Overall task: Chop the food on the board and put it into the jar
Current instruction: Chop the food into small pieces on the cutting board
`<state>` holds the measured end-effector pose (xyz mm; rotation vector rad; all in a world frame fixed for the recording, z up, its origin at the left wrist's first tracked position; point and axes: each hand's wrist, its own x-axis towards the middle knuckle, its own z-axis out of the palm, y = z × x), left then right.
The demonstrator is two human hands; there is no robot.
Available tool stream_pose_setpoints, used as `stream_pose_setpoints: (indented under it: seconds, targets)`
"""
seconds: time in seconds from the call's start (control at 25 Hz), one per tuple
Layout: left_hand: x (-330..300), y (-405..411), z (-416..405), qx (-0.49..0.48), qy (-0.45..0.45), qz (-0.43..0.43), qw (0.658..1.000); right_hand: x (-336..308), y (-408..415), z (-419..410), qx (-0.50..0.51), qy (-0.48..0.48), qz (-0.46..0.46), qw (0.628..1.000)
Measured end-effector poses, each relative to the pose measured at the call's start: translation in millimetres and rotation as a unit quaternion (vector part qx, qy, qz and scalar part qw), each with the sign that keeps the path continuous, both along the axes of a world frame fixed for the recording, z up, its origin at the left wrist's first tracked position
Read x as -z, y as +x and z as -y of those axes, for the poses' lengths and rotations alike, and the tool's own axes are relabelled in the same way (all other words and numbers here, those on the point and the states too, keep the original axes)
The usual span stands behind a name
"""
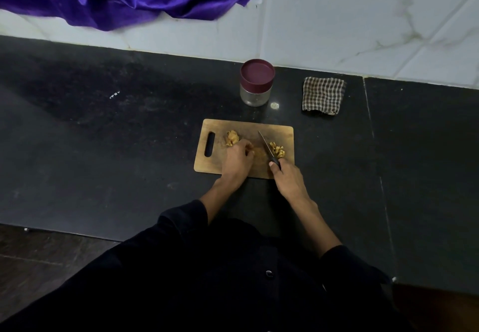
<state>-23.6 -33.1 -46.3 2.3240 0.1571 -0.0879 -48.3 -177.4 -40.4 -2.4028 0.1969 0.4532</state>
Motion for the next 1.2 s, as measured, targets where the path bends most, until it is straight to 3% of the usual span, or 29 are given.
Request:
stream_pose_setpoints:
  seconds: [0.12,0.44,1.2]
  targets:
    - [0.9,-0.4,2.6,-0.003,0.026,0.015,1.000,-0.2,0.3,-0.6,0.003,0.008,0.001,1.000]
    - [5.2,-15.0,-22.8,-0.089,-0.026,0.060,0.994,3.8,0.8,1.7,0.004,0.018,0.003,1.000]
    - [11.0,-16.1,-28.8,-0.027,0.048,0.063,0.997,3.1,0.1,1.9,-0.002,0.023,-0.004,1.000]
